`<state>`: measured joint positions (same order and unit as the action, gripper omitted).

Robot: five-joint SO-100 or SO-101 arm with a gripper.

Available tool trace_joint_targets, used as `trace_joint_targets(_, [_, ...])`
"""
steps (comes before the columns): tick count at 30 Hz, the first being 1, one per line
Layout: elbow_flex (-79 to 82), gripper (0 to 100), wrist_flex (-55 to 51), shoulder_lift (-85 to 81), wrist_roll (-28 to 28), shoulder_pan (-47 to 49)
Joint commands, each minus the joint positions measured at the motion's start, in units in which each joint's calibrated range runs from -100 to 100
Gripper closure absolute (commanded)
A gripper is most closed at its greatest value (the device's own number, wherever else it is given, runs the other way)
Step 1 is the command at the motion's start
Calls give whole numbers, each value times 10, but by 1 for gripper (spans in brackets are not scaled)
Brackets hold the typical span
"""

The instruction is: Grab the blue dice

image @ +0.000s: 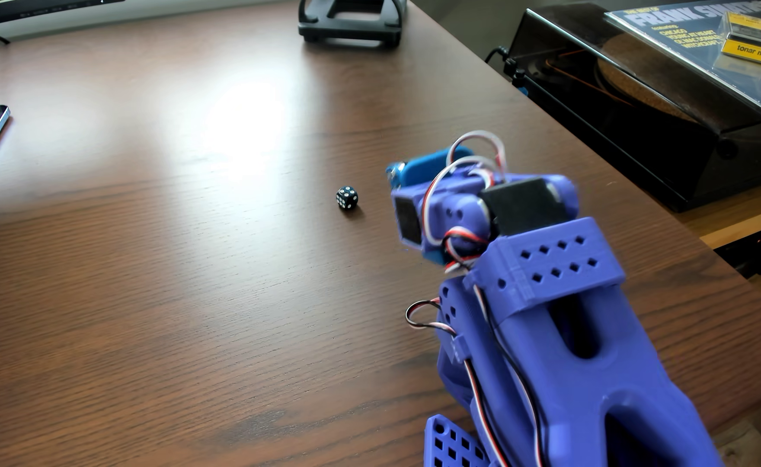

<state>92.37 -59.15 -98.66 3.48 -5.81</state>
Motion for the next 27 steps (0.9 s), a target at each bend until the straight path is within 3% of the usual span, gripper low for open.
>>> trace_joint_targets(1, [-224, 94, -53, 19, 12, -13])
trace_joint_targets(9, [-502, 94, -163, 332, 76, 56])
trace_joint_targets(18, [-757, 94, -236, 712, 105, 139])
trace_joint_targets(27, [-890, 94, -191, 1036, 136, 124])
